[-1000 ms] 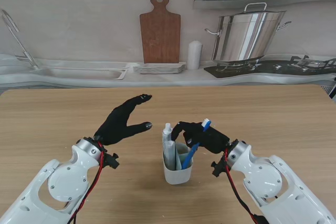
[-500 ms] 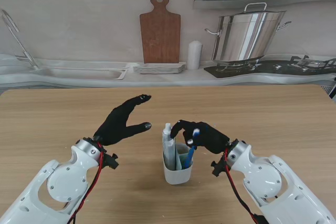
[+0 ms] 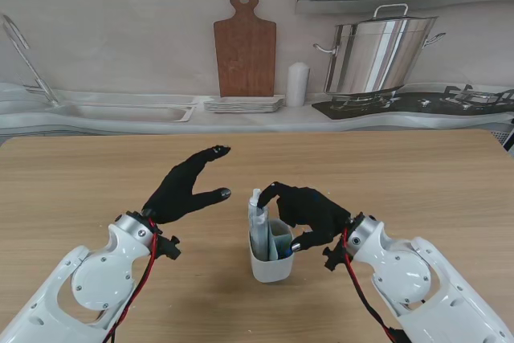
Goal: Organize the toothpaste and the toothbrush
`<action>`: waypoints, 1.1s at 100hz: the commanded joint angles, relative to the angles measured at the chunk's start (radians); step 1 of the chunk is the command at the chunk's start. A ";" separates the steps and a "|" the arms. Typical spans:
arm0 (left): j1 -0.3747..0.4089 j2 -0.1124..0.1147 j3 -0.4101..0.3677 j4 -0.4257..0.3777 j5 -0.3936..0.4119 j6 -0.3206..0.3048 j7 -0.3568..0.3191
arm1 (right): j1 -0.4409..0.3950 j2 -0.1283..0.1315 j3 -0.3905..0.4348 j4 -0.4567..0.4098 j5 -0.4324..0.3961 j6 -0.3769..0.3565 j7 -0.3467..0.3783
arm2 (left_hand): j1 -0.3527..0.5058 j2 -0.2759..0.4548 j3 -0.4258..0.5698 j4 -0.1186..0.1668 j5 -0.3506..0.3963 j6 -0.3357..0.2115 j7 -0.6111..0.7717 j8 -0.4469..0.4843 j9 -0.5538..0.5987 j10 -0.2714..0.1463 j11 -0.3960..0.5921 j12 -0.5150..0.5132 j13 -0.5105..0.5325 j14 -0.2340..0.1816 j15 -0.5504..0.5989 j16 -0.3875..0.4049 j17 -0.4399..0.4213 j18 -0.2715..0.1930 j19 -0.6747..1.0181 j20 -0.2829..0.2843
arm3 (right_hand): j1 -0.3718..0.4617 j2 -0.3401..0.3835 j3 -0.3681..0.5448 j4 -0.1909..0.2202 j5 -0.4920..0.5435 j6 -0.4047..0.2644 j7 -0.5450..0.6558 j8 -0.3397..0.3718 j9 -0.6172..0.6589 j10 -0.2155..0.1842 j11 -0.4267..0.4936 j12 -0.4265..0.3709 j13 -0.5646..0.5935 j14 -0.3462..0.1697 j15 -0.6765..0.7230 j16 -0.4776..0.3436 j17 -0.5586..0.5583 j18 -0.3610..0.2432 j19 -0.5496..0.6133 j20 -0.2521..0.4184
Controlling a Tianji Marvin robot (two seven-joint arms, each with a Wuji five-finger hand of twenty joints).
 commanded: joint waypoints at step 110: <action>-0.002 -0.006 -0.002 -0.007 -0.018 0.004 -0.009 | -0.117 -0.026 0.232 -0.164 -0.030 0.036 -0.081 | 0.004 -0.002 0.019 -0.018 0.129 0.175 -0.056 -0.178 0.062 0.026 -0.016 -0.103 0.002 -0.049 0.014 -0.101 -0.006 -0.150 0.087 -0.167 | 0.237 0.493 -0.422 0.070 -0.110 0.066 -0.070 -0.070 -0.546 0.223 -0.506 -0.413 -0.595 0.295 -1.099 -0.501 -0.637 0.332 -0.507 -0.354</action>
